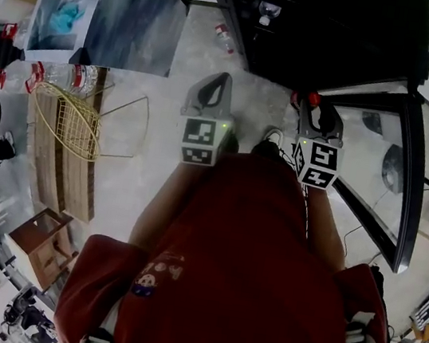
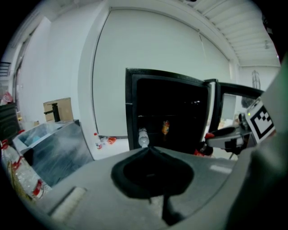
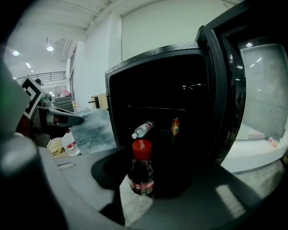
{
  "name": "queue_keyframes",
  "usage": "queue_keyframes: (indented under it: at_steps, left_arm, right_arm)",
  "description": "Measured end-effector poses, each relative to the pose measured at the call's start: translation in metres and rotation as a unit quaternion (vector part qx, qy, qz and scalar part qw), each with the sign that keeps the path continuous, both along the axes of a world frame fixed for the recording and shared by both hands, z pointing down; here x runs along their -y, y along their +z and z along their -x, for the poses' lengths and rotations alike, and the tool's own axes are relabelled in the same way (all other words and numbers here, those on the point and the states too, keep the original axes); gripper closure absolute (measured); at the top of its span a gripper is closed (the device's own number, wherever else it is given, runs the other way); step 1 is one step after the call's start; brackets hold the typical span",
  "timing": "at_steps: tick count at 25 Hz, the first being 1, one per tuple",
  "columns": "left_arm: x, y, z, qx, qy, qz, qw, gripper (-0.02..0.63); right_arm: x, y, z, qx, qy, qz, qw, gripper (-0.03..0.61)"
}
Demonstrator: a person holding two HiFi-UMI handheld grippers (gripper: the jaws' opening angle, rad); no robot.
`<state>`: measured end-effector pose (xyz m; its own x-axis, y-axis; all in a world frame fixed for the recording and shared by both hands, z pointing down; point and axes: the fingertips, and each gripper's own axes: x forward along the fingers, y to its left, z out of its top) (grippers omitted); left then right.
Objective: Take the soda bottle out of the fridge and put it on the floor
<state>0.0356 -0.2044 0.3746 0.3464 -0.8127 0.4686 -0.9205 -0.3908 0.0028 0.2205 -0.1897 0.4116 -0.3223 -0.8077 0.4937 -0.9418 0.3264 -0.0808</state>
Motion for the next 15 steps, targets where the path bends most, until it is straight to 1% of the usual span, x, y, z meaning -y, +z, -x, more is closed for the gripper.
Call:
queue_keyframes:
  at_steps: [9, 15]
  left_arm:
    - [-0.027, 0.016, -0.009, 0.004, -0.054, 0.022, 0.9983, 0.614]
    - [-0.053, 0.035, -0.010, 0.001, -0.100, 0.040, 0.9942, 0.614]
  right_arm:
    - [-0.011, 0.019, -0.005, 0.003, -0.059, 0.018, 0.998, 0.445]
    - [-0.026, 0.033, 0.004, 0.006, -0.109, 0.032, 0.994, 0.445]
